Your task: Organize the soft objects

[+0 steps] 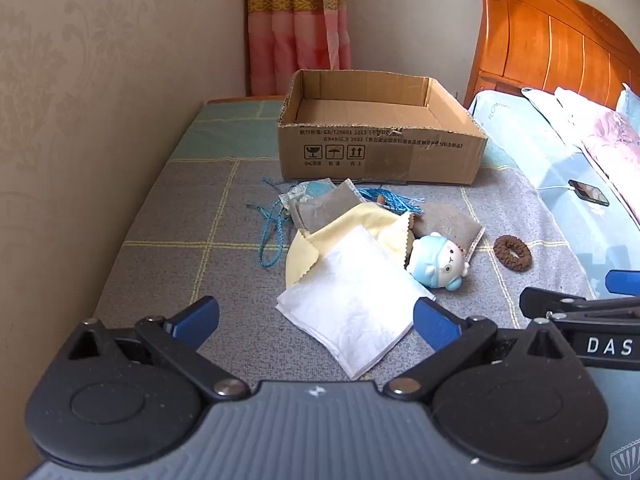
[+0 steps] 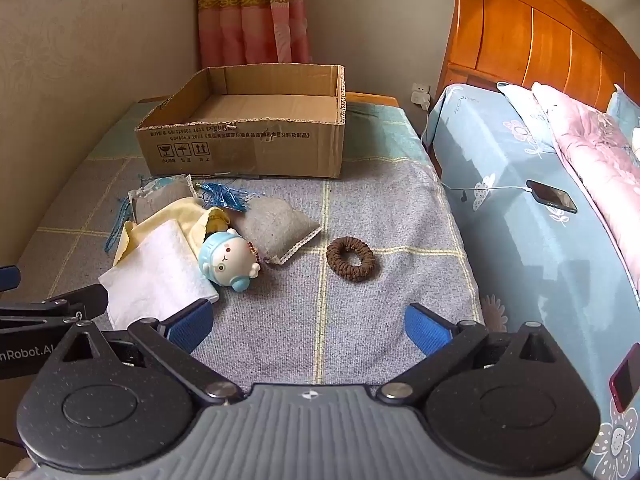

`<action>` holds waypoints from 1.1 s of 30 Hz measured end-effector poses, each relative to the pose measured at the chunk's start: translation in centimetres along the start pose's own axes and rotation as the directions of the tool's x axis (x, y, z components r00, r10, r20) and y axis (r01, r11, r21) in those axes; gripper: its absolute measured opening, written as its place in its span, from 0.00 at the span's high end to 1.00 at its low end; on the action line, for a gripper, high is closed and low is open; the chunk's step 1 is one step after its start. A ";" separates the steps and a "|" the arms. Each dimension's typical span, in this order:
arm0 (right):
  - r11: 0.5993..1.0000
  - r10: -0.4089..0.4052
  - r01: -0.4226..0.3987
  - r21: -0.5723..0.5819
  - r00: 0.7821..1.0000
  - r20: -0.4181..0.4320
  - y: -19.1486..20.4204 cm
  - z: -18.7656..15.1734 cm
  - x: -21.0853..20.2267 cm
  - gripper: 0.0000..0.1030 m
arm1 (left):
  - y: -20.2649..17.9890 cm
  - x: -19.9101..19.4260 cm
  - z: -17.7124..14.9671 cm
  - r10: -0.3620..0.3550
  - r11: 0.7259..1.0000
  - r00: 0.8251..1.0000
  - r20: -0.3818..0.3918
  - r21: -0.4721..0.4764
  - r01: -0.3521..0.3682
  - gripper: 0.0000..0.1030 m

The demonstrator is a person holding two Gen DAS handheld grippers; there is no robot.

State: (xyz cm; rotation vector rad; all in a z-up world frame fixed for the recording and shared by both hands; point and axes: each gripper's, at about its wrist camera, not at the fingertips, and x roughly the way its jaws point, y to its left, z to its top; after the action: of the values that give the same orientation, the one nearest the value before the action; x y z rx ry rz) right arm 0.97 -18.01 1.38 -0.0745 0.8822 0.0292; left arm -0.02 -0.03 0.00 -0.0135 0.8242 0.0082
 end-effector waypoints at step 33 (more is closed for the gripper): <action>1.000 -0.010 0.010 0.005 1.000 0.013 -0.2 0.1 -0.2 0.00 | -0.3 -0.2 0.5 -0.005 1.000 1.000 0.001 0.004 0.005 0.01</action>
State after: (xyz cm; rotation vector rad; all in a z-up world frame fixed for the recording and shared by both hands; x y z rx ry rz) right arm 0.98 -18.23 1.59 -0.0736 0.8688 0.0181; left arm 0.24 -0.34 0.45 -0.0121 0.8233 0.0018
